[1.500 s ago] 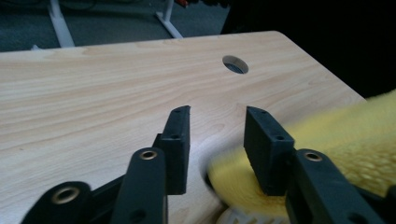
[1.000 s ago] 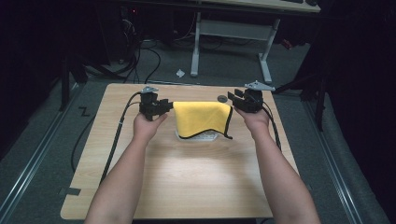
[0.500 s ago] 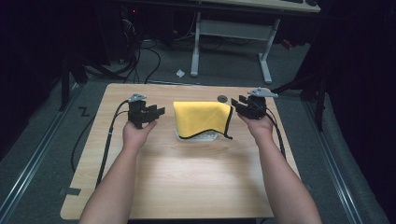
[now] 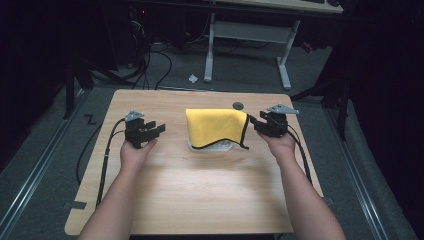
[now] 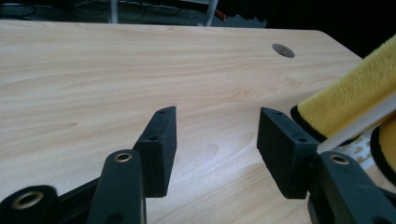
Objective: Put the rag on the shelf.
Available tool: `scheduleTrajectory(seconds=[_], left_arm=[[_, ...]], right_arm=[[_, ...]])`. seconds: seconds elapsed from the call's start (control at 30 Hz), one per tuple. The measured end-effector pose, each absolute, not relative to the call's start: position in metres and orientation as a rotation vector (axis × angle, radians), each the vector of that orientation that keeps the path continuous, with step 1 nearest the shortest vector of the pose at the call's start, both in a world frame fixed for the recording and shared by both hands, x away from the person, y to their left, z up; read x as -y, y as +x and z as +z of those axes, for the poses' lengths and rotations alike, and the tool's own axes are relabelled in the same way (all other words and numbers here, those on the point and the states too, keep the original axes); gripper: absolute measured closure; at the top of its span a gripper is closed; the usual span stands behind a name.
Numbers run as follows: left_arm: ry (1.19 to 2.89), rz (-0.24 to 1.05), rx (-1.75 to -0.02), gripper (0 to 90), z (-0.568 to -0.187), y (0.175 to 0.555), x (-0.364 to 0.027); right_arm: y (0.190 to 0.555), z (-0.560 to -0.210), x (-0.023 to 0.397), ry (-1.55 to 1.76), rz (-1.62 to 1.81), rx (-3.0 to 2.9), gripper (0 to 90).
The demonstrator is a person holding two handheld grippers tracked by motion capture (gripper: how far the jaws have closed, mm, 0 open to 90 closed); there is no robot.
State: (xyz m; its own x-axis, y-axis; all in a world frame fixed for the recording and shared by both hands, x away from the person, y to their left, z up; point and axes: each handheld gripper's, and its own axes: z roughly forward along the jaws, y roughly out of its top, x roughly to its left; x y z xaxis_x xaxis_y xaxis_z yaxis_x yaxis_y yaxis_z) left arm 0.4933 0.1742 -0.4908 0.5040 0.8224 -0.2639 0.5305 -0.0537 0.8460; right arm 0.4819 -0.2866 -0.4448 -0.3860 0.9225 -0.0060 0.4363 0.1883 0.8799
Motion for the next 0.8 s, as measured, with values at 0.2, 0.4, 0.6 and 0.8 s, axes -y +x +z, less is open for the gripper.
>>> scheduleTrajectory(seconds=[0.2,0.4,0.6,0.8], left_arm=[[1.706,0.35,-1.149,46.2,-0.498,0.468,-0.182],[1.728,0.372,-1.094,44.7,-0.5,0.426,-0.182],[1.75,0.36,-1.088,44.6,-0.503,0.394,-0.184],[1.835,0.349,-1.083,43.5,-0.513,0.361,-0.182]], right_arm=[[0.46,-0.449,0.287,1.239,1.136,-1.898,47.6],[0.424,-0.454,0.287,1.202,1.077,-1.91,42.8],[0.387,-0.462,0.278,1.159,1.036,-1.974,39.4],[0.355,-0.475,0.266,1.103,1.038,-2.001,39.5]])
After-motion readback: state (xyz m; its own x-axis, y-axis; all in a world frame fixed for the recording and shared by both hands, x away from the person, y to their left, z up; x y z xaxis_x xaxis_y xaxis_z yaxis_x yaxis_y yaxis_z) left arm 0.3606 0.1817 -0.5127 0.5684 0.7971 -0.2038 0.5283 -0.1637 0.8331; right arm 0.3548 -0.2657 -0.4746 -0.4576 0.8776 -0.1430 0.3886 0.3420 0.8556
